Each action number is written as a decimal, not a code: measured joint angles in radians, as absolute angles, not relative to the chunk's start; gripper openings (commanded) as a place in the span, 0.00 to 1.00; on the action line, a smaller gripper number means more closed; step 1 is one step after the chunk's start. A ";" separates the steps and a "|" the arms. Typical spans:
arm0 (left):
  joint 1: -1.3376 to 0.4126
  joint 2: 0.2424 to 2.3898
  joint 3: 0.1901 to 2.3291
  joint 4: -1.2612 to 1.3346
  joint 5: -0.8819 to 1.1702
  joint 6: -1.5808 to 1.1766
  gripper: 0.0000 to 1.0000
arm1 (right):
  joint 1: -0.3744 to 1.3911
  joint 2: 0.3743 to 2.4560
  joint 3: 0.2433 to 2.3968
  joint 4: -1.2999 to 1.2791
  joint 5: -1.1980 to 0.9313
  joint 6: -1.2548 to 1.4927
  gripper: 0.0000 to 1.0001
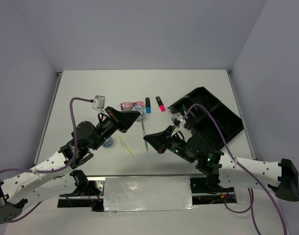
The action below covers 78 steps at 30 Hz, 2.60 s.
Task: Sort the stationery into containers
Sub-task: Close the pen cap on the pen.
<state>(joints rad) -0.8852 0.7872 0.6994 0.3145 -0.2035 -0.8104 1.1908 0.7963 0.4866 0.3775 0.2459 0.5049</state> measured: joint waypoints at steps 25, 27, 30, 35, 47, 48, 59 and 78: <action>-0.885 0.790 0.666 0.327 -0.149 -0.819 0.00 | 1.192 0.825 0.551 0.334 0.278 0.463 0.00; -0.884 0.790 0.665 0.334 -0.140 -0.819 0.00 | 1.191 0.830 0.564 0.319 0.284 0.446 0.00; -0.879 0.789 0.665 0.340 -0.136 -0.817 0.10 | 1.186 0.844 0.598 0.287 0.288 0.416 0.00; -0.871 0.788 0.665 0.360 -0.136 -0.811 0.37 | 1.180 0.873 0.646 0.254 0.282 0.347 0.00; -0.885 0.776 0.683 0.268 -0.073 -0.763 0.00 | 1.167 0.899 0.703 0.285 0.261 0.294 0.00; -0.885 0.775 0.687 0.261 -0.071 -0.758 0.00 | 1.167 0.899 0.703 0.286 0.257 0.294 0.00; -0.884 0.752 0.700 0.319 0.097 -0.622 0.00 | 1.140 0.933 0.699 0.337 0.068 0.294 0.14; -0.882 0.815 0.993 0.159 -0.023 -0.504 0.63 | 1.134 0.945 0.697 0.366 -0.022 0.303 0.00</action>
<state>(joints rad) -0.8818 0.8146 0.9932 0.1585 -0.0231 -0.5041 1.1343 0.9455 0.6971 0.3664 -0.0216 0.3031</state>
